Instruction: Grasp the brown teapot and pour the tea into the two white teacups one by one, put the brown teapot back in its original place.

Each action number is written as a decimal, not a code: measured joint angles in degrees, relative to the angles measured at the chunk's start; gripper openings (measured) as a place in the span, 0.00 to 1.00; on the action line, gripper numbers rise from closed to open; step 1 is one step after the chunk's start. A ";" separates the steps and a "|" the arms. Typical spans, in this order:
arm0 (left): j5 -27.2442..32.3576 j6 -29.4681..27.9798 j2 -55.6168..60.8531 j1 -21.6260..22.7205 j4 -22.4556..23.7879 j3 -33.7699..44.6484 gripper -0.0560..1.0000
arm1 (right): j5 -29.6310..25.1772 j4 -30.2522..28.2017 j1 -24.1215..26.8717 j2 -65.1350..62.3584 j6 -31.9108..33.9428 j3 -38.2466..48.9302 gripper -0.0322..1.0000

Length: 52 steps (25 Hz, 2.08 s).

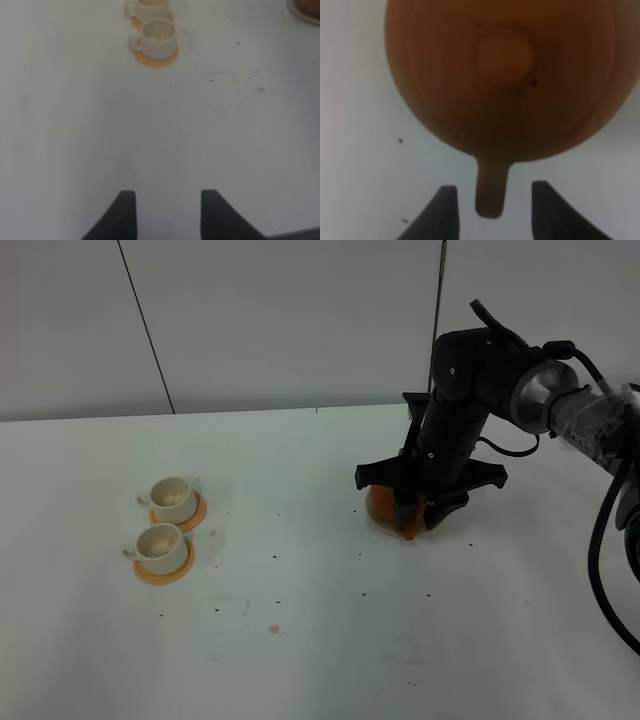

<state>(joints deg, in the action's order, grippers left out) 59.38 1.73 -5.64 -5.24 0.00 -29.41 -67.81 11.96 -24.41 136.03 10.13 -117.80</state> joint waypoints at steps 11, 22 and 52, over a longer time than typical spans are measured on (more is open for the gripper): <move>0.00 0.00 0.00 0.00 0.00 0.00 0.41 | 1.70 0.23 0.00 0.02 0.67 0.00 0.36; 0.00 0.00 0.00 0.00 0.00 0.00 0.41 | 2.14 0.35 0.00 0.52 1.73 0.00 0.36; 0.12 -0.24 0.00 0.00 0.00 0.00 0.41 | 3.07 0.40 0.00 0.79 3.00 0.00 0.32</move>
<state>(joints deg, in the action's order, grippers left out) 59.50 1.50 -5.64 -5.24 0.00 -29.41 -64.74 12.37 -24.41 136.82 13.13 -117.80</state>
